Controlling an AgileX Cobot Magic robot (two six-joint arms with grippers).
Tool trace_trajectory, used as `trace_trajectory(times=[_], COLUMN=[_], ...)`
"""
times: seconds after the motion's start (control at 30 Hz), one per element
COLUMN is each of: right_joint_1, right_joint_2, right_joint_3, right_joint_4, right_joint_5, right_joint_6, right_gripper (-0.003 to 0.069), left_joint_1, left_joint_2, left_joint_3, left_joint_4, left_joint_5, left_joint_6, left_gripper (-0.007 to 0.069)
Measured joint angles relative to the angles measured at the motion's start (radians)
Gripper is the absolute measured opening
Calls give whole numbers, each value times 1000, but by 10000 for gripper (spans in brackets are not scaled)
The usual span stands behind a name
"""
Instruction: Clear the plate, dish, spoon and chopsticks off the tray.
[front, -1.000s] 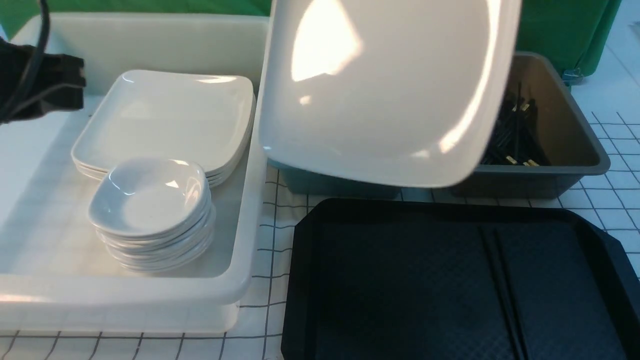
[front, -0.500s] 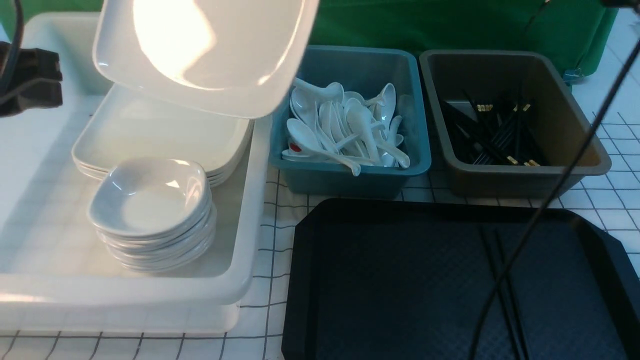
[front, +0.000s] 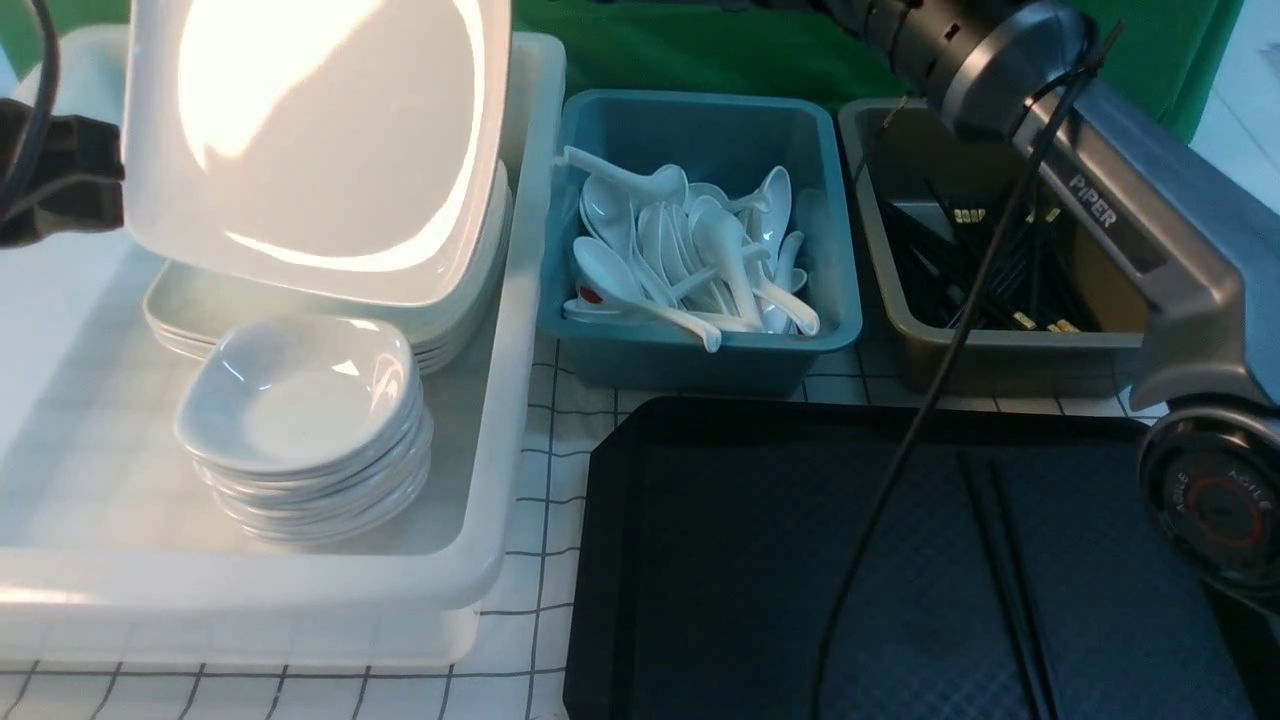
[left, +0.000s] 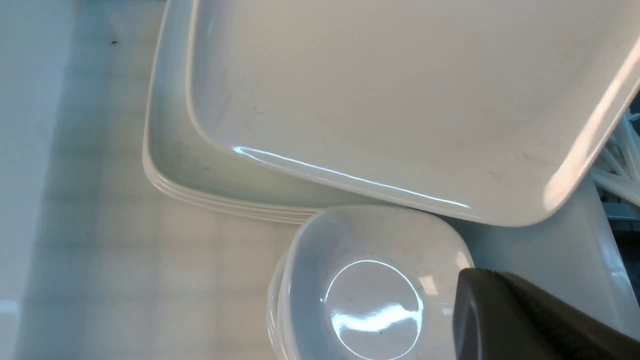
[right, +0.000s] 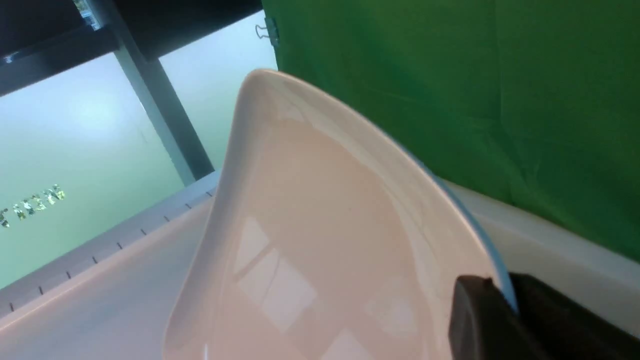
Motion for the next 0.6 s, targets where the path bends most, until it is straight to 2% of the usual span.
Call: trace_trajectory(times=[0.27, 0.6], right_joint_1=[73, 94], right_joint_2=[1, 47], right_joint_3=[0, -1], right_joint_4=[-158, -186], right_joint_5=[-129, -164], right_joint_6=[-71, -19], right_gripper=[45, 45], left_joint_1=[0, 0], left_joint_2=[0, 0], left_joint_3=[0, 0], left_joint_4=[0, 0], left_joint_5=[3, 3], left_joint_6=[3, 15], left_gripper=[-3, -3])
